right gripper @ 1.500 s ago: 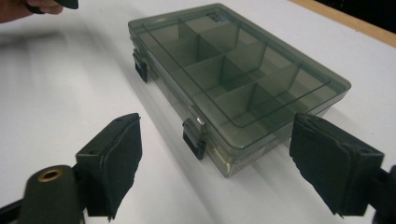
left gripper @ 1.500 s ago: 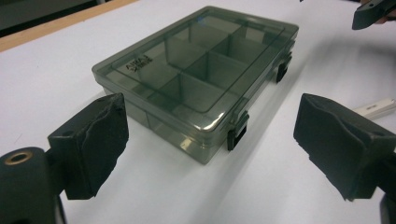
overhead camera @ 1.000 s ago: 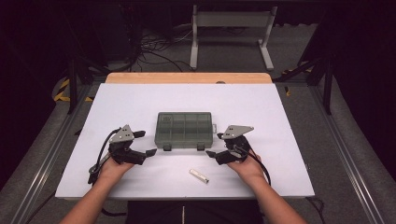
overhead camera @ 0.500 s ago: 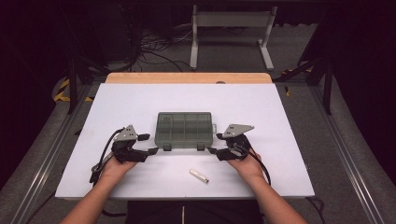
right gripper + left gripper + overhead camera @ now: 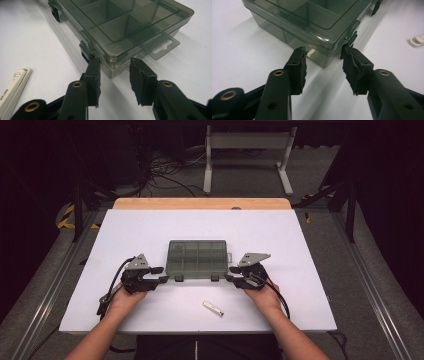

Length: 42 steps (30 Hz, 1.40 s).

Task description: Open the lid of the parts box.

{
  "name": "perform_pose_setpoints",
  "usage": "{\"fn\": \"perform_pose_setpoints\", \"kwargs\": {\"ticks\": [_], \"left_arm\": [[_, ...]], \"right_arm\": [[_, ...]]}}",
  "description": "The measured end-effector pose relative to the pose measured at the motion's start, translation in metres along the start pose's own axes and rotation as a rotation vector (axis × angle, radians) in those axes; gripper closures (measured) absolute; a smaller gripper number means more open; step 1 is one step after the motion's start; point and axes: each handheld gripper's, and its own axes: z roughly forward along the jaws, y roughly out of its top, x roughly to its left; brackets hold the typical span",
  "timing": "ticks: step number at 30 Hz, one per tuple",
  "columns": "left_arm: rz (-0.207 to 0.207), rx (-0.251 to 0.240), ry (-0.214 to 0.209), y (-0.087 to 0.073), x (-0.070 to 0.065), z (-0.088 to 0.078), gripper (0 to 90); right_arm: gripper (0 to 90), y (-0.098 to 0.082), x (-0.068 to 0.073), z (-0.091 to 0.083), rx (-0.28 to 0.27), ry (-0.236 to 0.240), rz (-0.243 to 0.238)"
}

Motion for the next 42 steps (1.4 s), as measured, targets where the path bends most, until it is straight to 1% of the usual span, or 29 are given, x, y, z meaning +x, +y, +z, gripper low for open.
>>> {"fn": "perform_pose_setpoints", "kwargs": {"ticks": [2,4,7,12,13,17,19,23,29,31,32,34,36,39,40,42], "left_arm": [[0.008,0.009,0.000,0.0000,0.0003,0.0002,59.7],[-0.005,0.013,-0.009,-0.0004,0.0002,0.0009,61.1],[-0.002,0.018,-0.009,-0.0006,0.0003,0.0015,62.8],[0.013,0.017,0.001,-0.0002,0.0001,0.0008,69.9],[0.008,0.019,-0.002,-0.0004,0.0000,0.0012,70.7],[0.010,0.025,-0.008,-0.0003,-0.0002,0.0020,71.5],[0.019,0.027,-0.004,0.0000,-0.0003,0.0018,71.7],[0.017,0.026,0.004,-0.0001,-0.0004,0.0014,73.6],[0.012,0.024,-0.001,-0.0002,0.0003,0.0010,74.3],[0.011,0.016,-0.005,0.0004,0.0003,-0.0001,75.0],[0.017,0.011,-0.004,0.0010,0.0007,-0.0009,74.9],[0.005,-0.001,-0.014,0.0018,-0.0004,-0.0022,75.0],[0.008,-0.007,-0.020,0.0027,-0.0008,-0.0038,76.0],[0.004,-0.018,-0.021,0.0032,-0.0012,-0.0049,77.0],[0.000,-0.024,-0.026,0.0034,-0.0011,-0.0054,77.8],[0.000,-0.037,-0.027,0.0038,-0.0011,-0.0067,78.5]], "right_arm": [[63.5,-0.0004,-0.0002,0.0006,0.004,0.000,0.004],[65.3,-0.0009,-0.0003,0.0017,0.007,0.004,0.003],[67.3,-0.0012,-0.0001,0.0027,0.015,0.006,0.001],[67.5,-0.0012,0.0004,0.0029,0.016,0.004,0.000],[67.5,-0.0013,0.0002,0.0029,0.015,0.006,0.002],[67.7,-0.0014,-0.0001,0.0028,0.014,0.008,0.005],[68.2,-0.0012,0.0000,0.0026,0.013,0.007,0.003],[68.7,-0.0009,0.0011,0.0026,0.011,0.004,-0.003],[70.1,-0.0008,0.0010,0.0023,0.007,0.009,-0.002],[71.1,-0.0005,0.0010,0.0016,0.002,0.013,-0.003],[71.1,-0.0004,0.0011,0.0014,0.000,0.013,-0.005],[71.9,-0.0003,0.0020,0.0011,0.001,0.009,-0.006],[73.4,-0.0001,0.0019,0.0001,-0.002,0.008,-0.007],[75.5,0.0005,0.0017,-0.0020,-0.015,0.009,-0.006],[77.7,0.0020,0.0027,-0.0048,-0.035,0.009,-0.010],[78.3,0.0024,0.0031,-0.0056,-0.038,0.008,-0.012]]}}
